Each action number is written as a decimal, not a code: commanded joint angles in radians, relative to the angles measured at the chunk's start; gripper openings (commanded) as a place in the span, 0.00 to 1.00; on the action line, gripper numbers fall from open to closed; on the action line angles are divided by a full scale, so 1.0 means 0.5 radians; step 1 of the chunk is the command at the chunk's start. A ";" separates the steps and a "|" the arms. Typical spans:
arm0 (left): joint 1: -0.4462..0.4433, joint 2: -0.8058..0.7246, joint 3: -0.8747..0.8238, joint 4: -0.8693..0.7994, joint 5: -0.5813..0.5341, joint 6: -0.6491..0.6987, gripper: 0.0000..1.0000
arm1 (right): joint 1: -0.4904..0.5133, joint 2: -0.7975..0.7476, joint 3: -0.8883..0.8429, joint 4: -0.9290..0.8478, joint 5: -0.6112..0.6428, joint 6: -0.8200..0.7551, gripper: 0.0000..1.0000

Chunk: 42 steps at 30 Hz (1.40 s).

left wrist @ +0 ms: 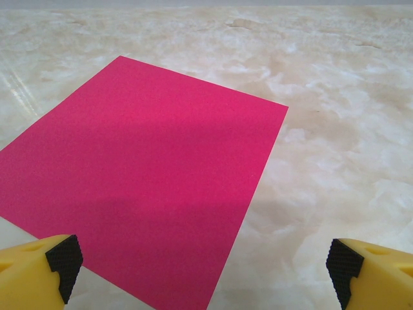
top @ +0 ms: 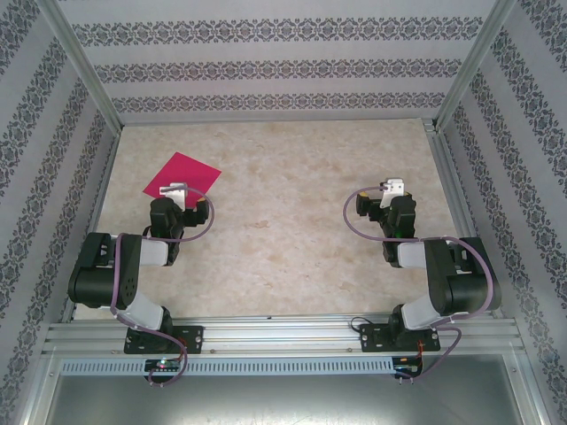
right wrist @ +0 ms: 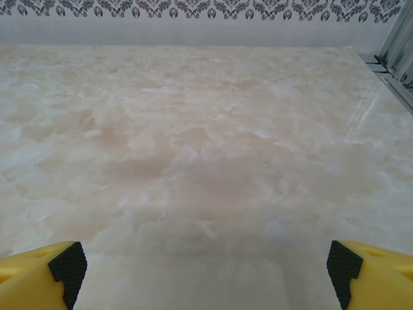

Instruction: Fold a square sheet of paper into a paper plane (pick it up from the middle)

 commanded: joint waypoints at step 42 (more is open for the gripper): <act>0.166 0.457 1.457 -1.890 0.689 -0.981 1.00 | 0.307 -0.542 0.691 -1.825 -0.760 1.290 0.98</act>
